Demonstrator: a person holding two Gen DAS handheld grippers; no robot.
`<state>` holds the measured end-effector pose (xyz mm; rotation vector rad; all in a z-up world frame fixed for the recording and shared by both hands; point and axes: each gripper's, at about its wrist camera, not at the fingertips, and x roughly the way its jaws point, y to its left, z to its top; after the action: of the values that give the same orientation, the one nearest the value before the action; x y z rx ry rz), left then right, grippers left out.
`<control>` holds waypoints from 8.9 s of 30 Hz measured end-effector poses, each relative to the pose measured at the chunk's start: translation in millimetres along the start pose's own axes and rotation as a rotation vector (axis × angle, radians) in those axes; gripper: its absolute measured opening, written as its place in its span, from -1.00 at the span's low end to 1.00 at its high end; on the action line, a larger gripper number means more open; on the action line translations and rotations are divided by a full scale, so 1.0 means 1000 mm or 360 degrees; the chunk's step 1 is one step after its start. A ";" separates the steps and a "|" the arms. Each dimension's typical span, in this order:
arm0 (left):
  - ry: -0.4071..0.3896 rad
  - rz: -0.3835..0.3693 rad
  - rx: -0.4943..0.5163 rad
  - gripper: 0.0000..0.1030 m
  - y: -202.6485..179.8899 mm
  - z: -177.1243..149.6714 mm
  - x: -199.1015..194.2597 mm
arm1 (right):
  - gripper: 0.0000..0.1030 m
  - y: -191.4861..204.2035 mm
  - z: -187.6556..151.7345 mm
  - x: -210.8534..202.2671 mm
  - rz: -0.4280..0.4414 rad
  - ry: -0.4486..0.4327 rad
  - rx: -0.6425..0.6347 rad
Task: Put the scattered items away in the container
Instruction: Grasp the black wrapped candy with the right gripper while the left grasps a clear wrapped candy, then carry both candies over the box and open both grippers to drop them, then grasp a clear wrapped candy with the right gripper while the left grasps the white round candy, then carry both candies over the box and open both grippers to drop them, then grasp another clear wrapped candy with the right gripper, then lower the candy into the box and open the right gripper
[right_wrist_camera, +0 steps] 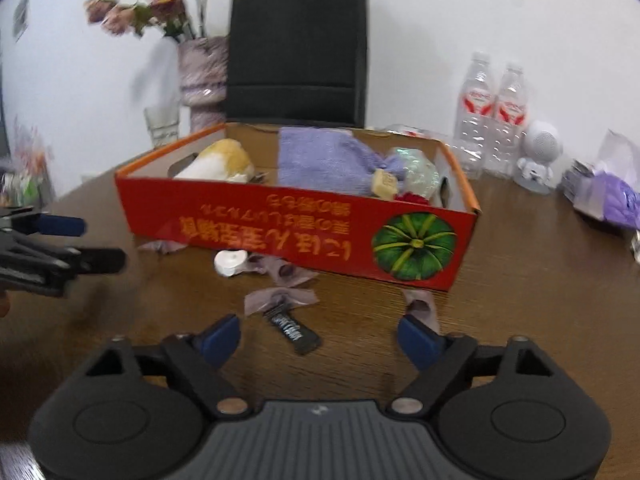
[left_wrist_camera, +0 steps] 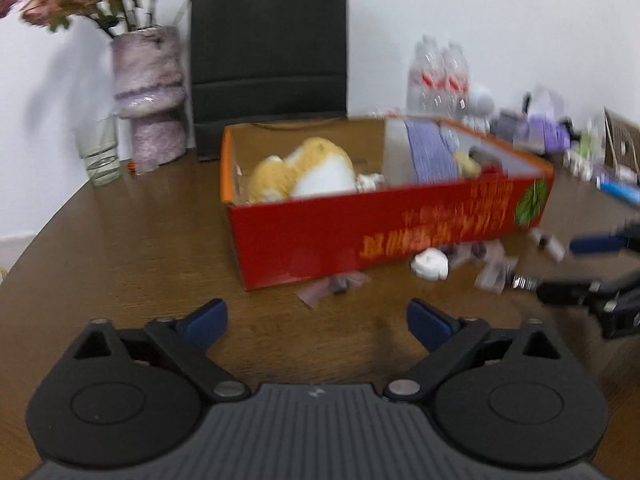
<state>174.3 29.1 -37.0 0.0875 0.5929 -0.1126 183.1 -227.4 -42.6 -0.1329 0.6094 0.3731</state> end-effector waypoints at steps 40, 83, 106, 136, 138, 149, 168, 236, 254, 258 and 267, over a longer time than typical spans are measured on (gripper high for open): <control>0.0133 -0.0153 0.0044 -0.29 -0.023 0.025 0.051 | -0.72 -0.009 -0.001 0.002 0.0047 0.0009 0.0117; -0.0154 -0.0114 -0.0167 -0.54 -0.016 0.104 0.080 | -0.71 -0.053 0.103 0.081 0.0034 -0.0059 0.0159; -0.0002 -0.0114 0.0052 0.42 -0.055 0.022 0.012 | 0.22 -0.066 0.020 0.005 -0.0140 0.0033 0.0197; 0.0091 -0.0146 0.0024 -0.47 -0.075 0.024 0.049 | -0.66 -0.056 0.009 0.029 -0.0164 0.0074 0.0208; 0.0072 -0.0160 0.0005 -0.47 -0.072 0.023 0.043 | -0.66 -0.056 0.009 0.023 -0.0158 0.0041 0.0222; -0.0109 -0.0213 -0.0033 -0.46 -0.070 -0.003 -0.040 | -0.66 -0.026 -0.011 -0.032 -0.0053 -0.0090 0.0242; -0.0460 -0.0105 -0.0001 -0.46 -0.034 0.087 -0.065 | -0.66 -0.024 0.064 -0.054 -0.0084 -0.0330 0.0093; -0.0032 -0.0116 -0.0216 0.39 -0.005 0.001 -0.004 | -0.29 0.023 0.026 0.057 0.0296 0.0050 -0.0148; -0.0080 -0.0120 -0.0206 0.49 -0.007 0.000 -0.014 | -0.83 0.008 0.020 -0.042 0.0259 -0.0327 0.0062; -0.0121 -0.0134 -0.0189 0.52 -0.013 0.006 -0.020 | -0.83 -0.013 0.048 -0.045 0.0185 -0.0382 0.0049; -0.0079 -0.0104 -0.0150 0.57 -0.024 0.010 -0.007 | 0.28 -0.053 0.107 0.049 -0.0107 -0.0281 0.0196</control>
<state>170.4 4.6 -26.0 -0.0261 0.5508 -0.1494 297.1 -237.1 16.4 -0.0025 0.4509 0.2779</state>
